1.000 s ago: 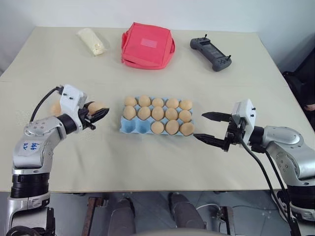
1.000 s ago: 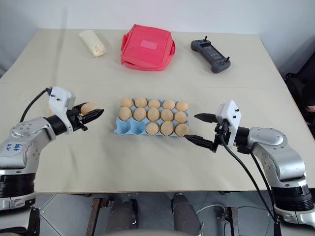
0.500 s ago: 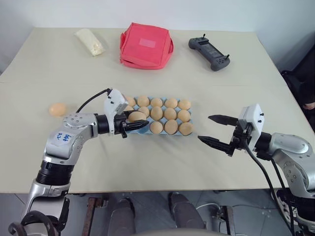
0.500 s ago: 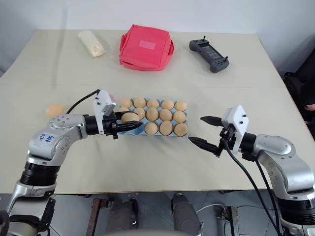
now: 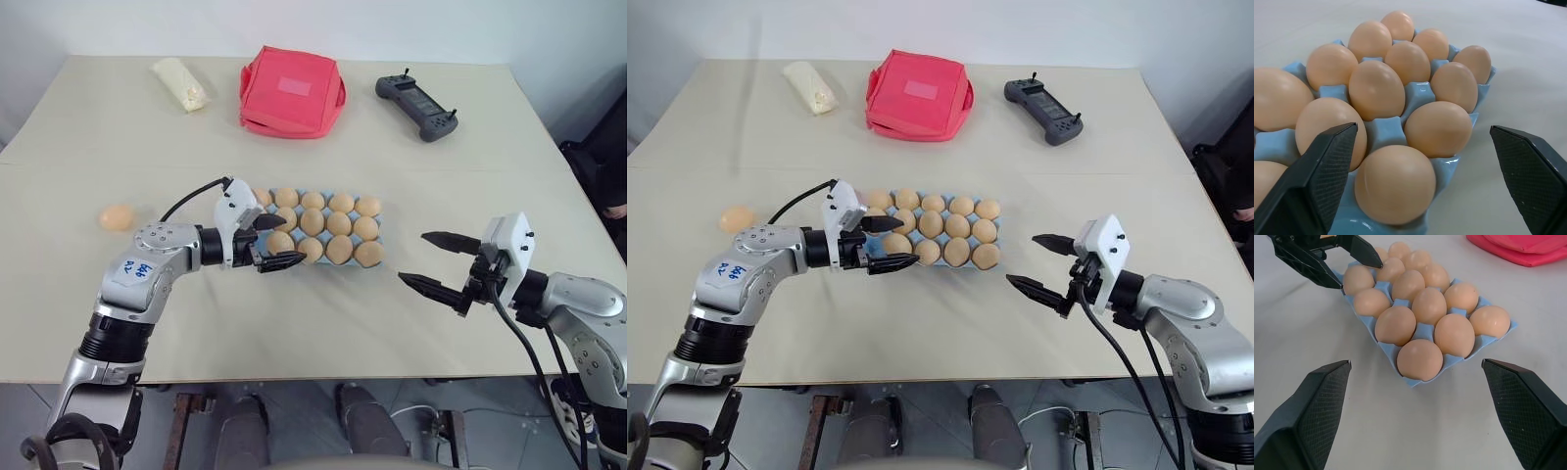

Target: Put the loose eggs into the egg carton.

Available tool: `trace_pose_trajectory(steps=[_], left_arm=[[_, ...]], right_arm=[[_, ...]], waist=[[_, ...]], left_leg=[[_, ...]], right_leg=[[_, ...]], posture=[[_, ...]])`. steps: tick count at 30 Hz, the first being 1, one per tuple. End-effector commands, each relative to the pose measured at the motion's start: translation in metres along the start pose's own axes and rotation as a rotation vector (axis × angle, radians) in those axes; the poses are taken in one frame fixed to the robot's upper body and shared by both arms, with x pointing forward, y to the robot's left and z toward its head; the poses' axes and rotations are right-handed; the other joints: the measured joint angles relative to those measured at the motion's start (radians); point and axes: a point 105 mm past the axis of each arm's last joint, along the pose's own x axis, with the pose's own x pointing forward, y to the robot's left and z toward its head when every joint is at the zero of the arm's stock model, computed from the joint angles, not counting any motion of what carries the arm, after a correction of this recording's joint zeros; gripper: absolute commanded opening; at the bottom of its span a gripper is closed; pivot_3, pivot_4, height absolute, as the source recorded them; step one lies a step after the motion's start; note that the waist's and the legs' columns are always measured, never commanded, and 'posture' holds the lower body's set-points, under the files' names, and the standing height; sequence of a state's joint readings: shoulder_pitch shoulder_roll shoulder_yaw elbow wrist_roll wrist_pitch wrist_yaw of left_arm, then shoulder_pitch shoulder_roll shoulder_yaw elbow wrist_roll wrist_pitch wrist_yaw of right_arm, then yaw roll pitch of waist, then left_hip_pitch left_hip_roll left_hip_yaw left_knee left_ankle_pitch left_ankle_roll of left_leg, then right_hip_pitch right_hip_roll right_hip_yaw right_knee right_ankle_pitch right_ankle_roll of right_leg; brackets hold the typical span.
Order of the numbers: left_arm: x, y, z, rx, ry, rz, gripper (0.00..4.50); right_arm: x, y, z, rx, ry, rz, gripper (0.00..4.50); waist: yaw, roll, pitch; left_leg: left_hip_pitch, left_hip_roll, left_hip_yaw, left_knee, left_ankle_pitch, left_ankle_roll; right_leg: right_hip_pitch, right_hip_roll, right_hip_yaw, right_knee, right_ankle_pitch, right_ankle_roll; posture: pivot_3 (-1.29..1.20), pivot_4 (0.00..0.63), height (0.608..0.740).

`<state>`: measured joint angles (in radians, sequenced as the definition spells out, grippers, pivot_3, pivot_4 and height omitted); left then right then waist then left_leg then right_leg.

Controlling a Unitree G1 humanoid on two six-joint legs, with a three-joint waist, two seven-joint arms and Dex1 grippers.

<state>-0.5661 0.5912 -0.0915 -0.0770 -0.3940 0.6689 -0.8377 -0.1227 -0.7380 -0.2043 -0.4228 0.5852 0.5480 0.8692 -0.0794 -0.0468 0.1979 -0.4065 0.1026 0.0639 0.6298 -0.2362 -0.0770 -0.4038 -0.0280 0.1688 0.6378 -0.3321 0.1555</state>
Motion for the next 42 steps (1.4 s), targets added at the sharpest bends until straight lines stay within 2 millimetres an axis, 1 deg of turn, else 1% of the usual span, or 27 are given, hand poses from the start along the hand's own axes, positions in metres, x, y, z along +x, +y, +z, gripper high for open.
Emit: trace_pose_trajectory(steps=[1,4,7,9,11,13,14,18,21,23,28,31,36,42], left_arm=[[-0.018,0.009,0.022,0.058,-0.061,0.088,4.46],[-0.042,0.020,0.026,0.043,-0.068,0.194,4.46],[-0.068,0.027,0.025,0.030,-0.075,0.296,4.46],[-0.087,0.032,0.022,0.015,-0.080,0.378,4.46],[-0.106,0.035,0.010,0.011,-0.078,0.463,4.46],[-0.121,0.034,-0.004,0.002,-0.061,0.530,4.46],[-0.127,0.034,-0.010,-0.004,-0.057,0.560,4.46],[-0.164,0.036,-0.028,-0.036,-0.072,0.761,4.46],[-0.195,0.035,-0.045,-0.072,-0.052,0.890,4.46],[-0.212,0.030,-0.052,-0.091,-0.040,0.949,4.46],[-0.237,0.024,-0.063,-0.122,-0.012,1.039,4.46],[-0.245,0.024,-0.066,-0.138,0.002,1.073,4.46],[-0.252,0.033,-0.068,-0.167,0.013,1.128,4.46],[-0.248,0.047,-0.063,-0.162,0.006,1.157,4.46]], right_arm=[[-0.001,-0.001,0.010,-0.031,-0.024,0.013,4.50],[0.002,-0.002,0.009,-0.029,-0.021,0.033,4.50],[0.005,-0.003,0.010,-0.029,-0.024,0.049,4.50],[0.008,-0.004,0.010,-0.027,-0.026,0.061,4.50],[0.011,-0.004,0.009,-0.024,-0.025,0.080,4.50],[0.014,-0.005,0.009,-0.024,-0.027,0.093,4.50],[0.015,-0.006,0.009,-0.024,-0.028,0.097,4.50],[0.020,-0.009,0.010,-0.026,-0.032,0.128,4.50],[0.023,-0.011,0.010,-0.030,-0.031,0.145,4.50],[0.025,-0.011,0.010,-0.031,-0.033,0.159,4.50],[0.026,-0.011,0.012,-0.031,-0.038,0.187,4.50],[0.025,-0.009,0.015,-0.033,-0.044,0.212,4.50],[0.022,-0.007,0.020,-0.038,-0.056,0.236,4.50],[0.022,-0.006,0.030,-0.053,-0.109,0.233,4.50]], waist=[[-0.001,0.000,0.000],[-0.005,0.000,0.000],[-0.007,0.000,0.000],[-0.004,0.000,0.000],[-0.004,0.000,0.000],[-0.006,0.000,0.000],[-0.005,0.000,0.000],[-0.004,0.000,0.000],[-0.005,-0.001,0.000],[-0.005,-0.001,0.000],[-0.005,-0.001,0.000],[-0.005,-0.001,0.000],[-0.007,-0.001,0.000],[-0.006,-0.001,0.000]], left_leg=[[0.000,0.000,0.000,0.000,0.000,0.000],[0.000,0.000,0.000,-0.001,0.000,0.000],[0.000,0.000,0.000,-0.002,0.000,0.000],[0.000,0.000,0.000,-0.001,0.000,0.000],[0.000,0.000,0.000,-0.001,0.000,0.000],[0.000,0.000,0.000,-0.001,0.000,0.000],[0.000,0.001,0.000,-0.001,0.000,0.000],[0.000,0.000,0.000,-0.001,0.000,0.000],[0.000,0.001,0.000,-0.001,0.000,0.000],[0.000,0.001,0.000,-0.001,0.000,0.000],[0.000,0.001,0.000,-0.001,-0.001,0.000],[0.000,0.001,0.000,-0.001,-0.001,0.000],[0.001,0.001,0.000,-0.001,-0.001,0.000],[0.001,0.000,0.000,-0.001,-0.001,0.000]], right_leg=[[0.000,0.000,0.000,0.000,0.000,0.000],[0.000,0.000,0.000,0.000,0.000,0.000],[0.000,0.000,0.000,0.000,0.000,0.000],[0.000,0.000,0.000,0.000,0.000,0.000],[0.000,0.000,0.000,0.000,0.000,0.000],[0.000,0.000,0.000,0.000,0.000,0.000],[0.000,0.000,0.000,0.000,0.000,-0.001],[0.000,0.000,0.000,0.000,-0.001,-0.002],[0.000,0.000,0.000,0.000,-0.003,-0.005],[0.000,0.000,0.000,0.000,-0.004,-0.008],[0.000,0.000,0.000,-0.001,-0.006,-0.012],[0.000,-0.001,0.000,-0.001,-0.007,-0.014],[0.000,-0.001,0.000,-0.001,-0.008,-0.015],[0.000,-0.001,0.000,-0.001,-0.006,-0.013]], posture=[[0.00,0.150,0.740],[0.00,0.150,0.740],[0.00,0.150,0.740],[0.00,0.150,0.740],[0.00,0.150,0.740],[0.00,0.150,0.740],[0.00,0.150,0.740],[0.00,0.150,0.740],[0.00,0.150,0.740],[0.00,0.150,0.740],[0.00,0.150,0.740],[0.00,0.150,0.740],[0.00,0.150,0.740],[0.00,0.150,0.740]])
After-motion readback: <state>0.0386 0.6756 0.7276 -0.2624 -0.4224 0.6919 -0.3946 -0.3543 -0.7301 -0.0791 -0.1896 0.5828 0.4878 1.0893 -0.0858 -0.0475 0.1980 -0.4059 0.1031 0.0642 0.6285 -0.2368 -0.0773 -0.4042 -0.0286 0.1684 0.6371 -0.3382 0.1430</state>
